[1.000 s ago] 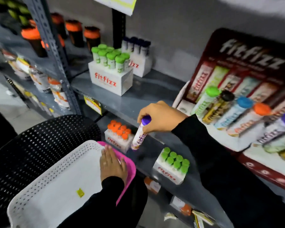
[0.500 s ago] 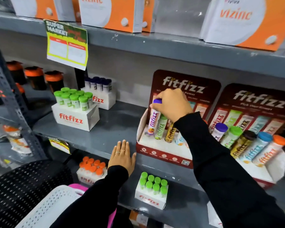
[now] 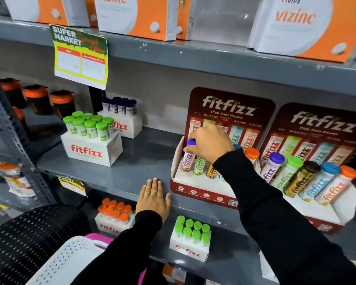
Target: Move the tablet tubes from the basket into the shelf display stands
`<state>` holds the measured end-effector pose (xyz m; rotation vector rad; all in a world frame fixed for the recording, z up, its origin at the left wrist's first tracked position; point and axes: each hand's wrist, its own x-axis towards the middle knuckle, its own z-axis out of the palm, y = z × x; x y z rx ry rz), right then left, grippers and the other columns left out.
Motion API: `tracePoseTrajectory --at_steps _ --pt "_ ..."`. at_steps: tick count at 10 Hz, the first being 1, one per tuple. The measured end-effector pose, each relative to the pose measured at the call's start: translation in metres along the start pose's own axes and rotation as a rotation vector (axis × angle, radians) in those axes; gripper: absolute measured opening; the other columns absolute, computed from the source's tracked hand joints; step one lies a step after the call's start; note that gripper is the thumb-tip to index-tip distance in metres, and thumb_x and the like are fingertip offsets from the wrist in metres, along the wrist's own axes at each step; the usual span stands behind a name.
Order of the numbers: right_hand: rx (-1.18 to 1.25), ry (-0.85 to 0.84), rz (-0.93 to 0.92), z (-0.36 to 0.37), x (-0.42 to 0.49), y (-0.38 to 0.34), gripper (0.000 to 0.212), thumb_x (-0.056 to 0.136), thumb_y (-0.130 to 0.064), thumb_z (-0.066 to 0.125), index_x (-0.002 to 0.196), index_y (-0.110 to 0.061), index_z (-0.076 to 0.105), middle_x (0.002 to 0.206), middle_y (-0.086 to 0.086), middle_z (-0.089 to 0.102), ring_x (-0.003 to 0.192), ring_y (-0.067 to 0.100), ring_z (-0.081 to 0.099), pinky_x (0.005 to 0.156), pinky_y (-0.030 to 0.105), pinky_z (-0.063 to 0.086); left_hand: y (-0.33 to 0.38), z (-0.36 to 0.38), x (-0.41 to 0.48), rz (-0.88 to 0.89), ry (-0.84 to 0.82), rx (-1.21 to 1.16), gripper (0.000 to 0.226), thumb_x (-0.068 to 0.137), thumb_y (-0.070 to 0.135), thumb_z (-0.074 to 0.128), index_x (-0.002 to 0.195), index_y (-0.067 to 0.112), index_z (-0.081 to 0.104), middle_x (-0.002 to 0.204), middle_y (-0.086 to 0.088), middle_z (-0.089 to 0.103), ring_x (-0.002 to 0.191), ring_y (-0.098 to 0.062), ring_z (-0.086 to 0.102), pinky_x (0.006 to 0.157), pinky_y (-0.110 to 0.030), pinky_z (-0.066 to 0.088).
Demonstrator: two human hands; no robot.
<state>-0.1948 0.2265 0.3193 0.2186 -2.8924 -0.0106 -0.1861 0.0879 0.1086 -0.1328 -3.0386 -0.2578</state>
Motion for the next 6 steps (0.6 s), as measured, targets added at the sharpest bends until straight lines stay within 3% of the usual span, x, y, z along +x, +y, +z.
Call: tracePoseTrajectory --at_steps 1,3,4,5,6 --pt "-0.020 -0.006 0.025 0.000 0.009 0.002 0.039 0.086 -0.046 0.059 0.108 -0.016 0.069 0.109 0.011 0.066 0.103 0.028 0.060 0.085 0.034 0.048 0.001 -0.003 -0.001 -0.008 -0.023 -0.009 0.062 0.094 0.042 0.008 0.144 0.005 0.011 0.155 -0.009 0.009 0.142 -0.021 0.002 0.116 -0.035 0.000" --pt "-0.099 -0.100 0.018 0.000 0.014 0.005 0.045 0.091 -0.046 0.053 0.126 -0.020 0.060 0.126 0.017 0.056 0.121 0.031 0.046 0.101 0.042 0.038 0.002 -0.009 0.000 0.000 -0.077 -0.004 0.060 0.097 0.041 0.017 0.144 0.006 0.009 0.156 -0.009 0.007 0.142 -0.022 0.002 0.116 -0.035 0.001" --pt "-0.072 -0.051 -0.027 0.005 0.001 0.004 0.042 0.092 -0.043 0.051 0.129 -0.025 0.056 0.127 0.009 0.060 0.122 0.030 0.039 0.101 0.044 0.035 0.004 -0.018 -0.004 -0.028 -0.096 -0.056 0.060 0.097 0.040 0.020 0.144 0.004 0.008 0.155 -0.011 0.006 0.142 -0.024 0.002 0.117 -0.035 0.004" --pt "-0.037 0.073 -0.074 0.004 -0.031 0.008 0.038 0.094 -0.037 0.050 0.129 -0.026 0.056 0.131 -0.005 0.060 0.117 0.028 0.041 0.097 0.041 0.040 0.011 -0.030 -0.012 0.008 0.039 -0.066 0.058 0.097 0.035 0.017 0.143 0.002 0.008 0.155 -0.014 0.006 0.142 -0.026 0.001 0.117 -0.037 0.004" --pt "-0.050 0.277 -0.297 0.013 -0.090 0.005 0.014 0.085 -0.021 0.065 0.095 -0.017 0.074 0.103 -0.002 0.074 0.082 0.025 0.057 0.073 0.037 0.050 0.023 -0.041 -0.020 0.074 0.313 -0.124 0.056 0.095 0.029 0.025 0.140 -0.005 0.019 0.151 -0.022 0.016 0.140 -0.034 0.011 0.116 -0.042 0.009"
